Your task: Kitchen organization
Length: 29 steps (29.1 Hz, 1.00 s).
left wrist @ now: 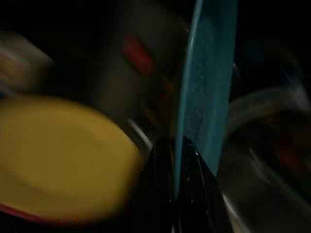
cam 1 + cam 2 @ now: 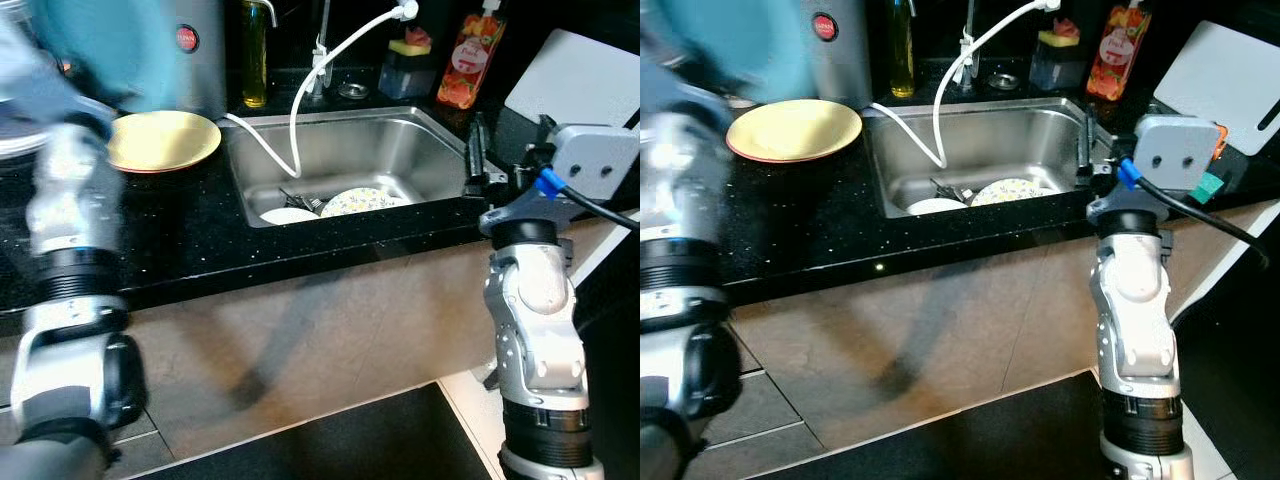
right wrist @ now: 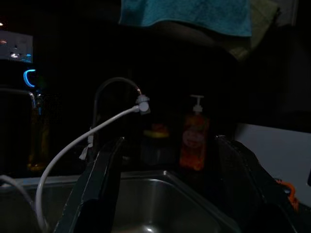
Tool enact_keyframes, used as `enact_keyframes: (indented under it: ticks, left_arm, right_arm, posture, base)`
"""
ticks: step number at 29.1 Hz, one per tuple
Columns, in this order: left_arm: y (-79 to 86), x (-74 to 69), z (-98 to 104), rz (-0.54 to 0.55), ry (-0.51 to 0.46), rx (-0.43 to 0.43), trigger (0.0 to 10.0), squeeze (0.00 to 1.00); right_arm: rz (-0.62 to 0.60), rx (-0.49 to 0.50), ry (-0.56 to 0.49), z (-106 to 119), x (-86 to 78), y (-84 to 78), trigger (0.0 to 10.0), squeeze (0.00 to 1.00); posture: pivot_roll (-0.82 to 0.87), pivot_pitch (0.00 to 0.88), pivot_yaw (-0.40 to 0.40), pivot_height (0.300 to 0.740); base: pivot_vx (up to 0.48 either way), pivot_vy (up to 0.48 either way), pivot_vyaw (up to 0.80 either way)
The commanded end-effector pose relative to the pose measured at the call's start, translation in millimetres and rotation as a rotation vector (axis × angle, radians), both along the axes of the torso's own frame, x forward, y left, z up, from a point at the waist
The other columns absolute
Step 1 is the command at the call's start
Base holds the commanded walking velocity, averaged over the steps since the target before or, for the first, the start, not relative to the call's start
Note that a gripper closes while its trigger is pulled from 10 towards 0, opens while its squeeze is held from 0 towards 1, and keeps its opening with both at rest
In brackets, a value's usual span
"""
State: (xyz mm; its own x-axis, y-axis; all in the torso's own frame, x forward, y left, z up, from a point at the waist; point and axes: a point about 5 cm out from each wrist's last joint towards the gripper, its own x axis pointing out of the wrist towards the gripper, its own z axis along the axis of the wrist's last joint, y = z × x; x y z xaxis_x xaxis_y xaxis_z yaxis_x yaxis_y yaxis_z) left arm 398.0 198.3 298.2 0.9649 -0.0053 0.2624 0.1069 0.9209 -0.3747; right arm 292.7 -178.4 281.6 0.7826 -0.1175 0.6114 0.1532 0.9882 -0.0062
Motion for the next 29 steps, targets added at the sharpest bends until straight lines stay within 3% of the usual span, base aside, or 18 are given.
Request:
enact_keyframes:
  ticks: [1,3,5,8,9,11,12,15,16,17,18,22,23,25,29]
  left_arm:
    - [-15.0,5.5,-8,-0.074,0.059,-0.014,10.0,0.00]
    - [-28.3,9.7,-21,-0.115,0.110,-0.052,10.0,0.00]
    - [-40.7,13.1,-38,-0.108,0.170,-0.035,10.0,0.00]
    - [-50.5,13.1,-49,-0.130,0.188,-0.037,10.0,0.00]
    - [-56.3,11.7,-52,-0.142,0.169,-0.043,10.0,0.69]
    - [-62.3,10.0,-54,-0.160,0.149,-0.050,10.0,0.69]
    - [-62.3,8.1,-49,-0.158,0.092,-0.078,10.0,1.00]
    - [-57.8,2.1,-33,-0.151,-0.062,-0.181,10.0,1.00]
    - [-53.2,-11.2,-5,-0.257,-0.244,-0.200,10.0,0.11]
    - [-51.7,-16.0,2,-0.288,-0.296,-0.197,10.0,0.11]
    - [-46.8,-18.6,8,-0.297,-0.327,-0.193,10.0,0.00]
    - [-37.0,-19.0,12,-0.275,-0.339,-0.185,10.0,0.00]
    - [-15.2,-16.5,14,-0.159,-0.317,-0.185,10.0,0.00]
    - [-0.5,-15.4,11,-0.046,-0.294,-0.141,10.0,0.00]
    - [9.1,-14.5,1,0.045,-0.233,-0.069,10.0,0.00]
  right_arm:
    - [-0.016,0.002,-0.003,0,-3.4,-2.1,10.0,0.00]
    - [-0.018,0.003,0.000,0,-3.8,-2.1,10.0,0.00]
    - [-0.013,0.008,0.003,-1,-4.9,-1.8,10.0,0.00]
    - [-0.008,0.012,0.006,-2,-5.1,-0.6,10.0,0.00]
    - [0.000,0.011,0.007,-2,-4.7,1.4,10.0,0.00]
    - [0.010,0.010,0.008,-1,-4.2,3.6,10.0,0.00]
    - [0.017,0.011,0.008,-1,-4.2,4.4,10.0,0.00]
    - [0.027,0.010,0.009,-1,-4.0,5.1,10.0,0.00]
    - [0.041,0.017,0.020,-3,-1.6,6.6,10.0,0.00]
    - [0.046,0.019,0.023,-3,-0.8,7.3,10.0,0.00]
    - [0.054,0.020,0.025,-4,0.1,8.9,10.0,0.00]
    - [0.064,0.018,0.024,-3,0.9,11.3,10.0,0.00]
    - [0.077,0.016,0.032,-5,1.2,13.5,10.0,0.00]
    - [0.083,0.011,0.040,-6,1.2,14.3,10.0,0.00]
    - [0.082,0.011,0.042,-6,1.8,13.5,10.0,0.00]
  posture:
    - [-0.12,0.000,0.017,0.740]
    - [-0.12,0.000,0.017,0.740]
    - [-0.13,0.000,0.023,0.740]
    - [-0.14,0.000,0.022,0.740]
    - [-0.14,0.000,0.022,0.740]
    - [-0.14,0.000,0.022,0.740]
    - [-0.14,0.000,0.016,0.740]
    - [-0.13,0.000,0.014,0.740]
    - [-0.12,0.000,0.002,0.740]
    - [-0.12,0.000,0.002,0.740]
    - [-0.11,0.000,0.002,0.740]
    - [-0.11,0.000,-0.003,0.740]
    - [-0.10,0.000,-0.010,0.740]
    - [-0.10,0.000,-0.013,0.740]
    - [-0.10,0.000,-0.014,0.740]
  base:
    - [0.000,0.000,0.00]
    - [0.000,0.000,0.00]
    - [0.000,0.000,0.00]
    - [0.000,0.000,0.00]
    - [0.000,0.000,0.00]
    - [0.000,0.000,0.00]
    - [0.000,0.000,0.00]
    - [0.000,0.000,0.00]
    - [0.000,0.000,0.00]
    - [0.000,0.000,0.00]
    - [0.000,0.000,0.00]
    - [0.000,0.000,0.00]
    - [0.000,0.000,0.00]
    - [0.000,0.000,0.00]
    - [0.000,0.000,0.00]
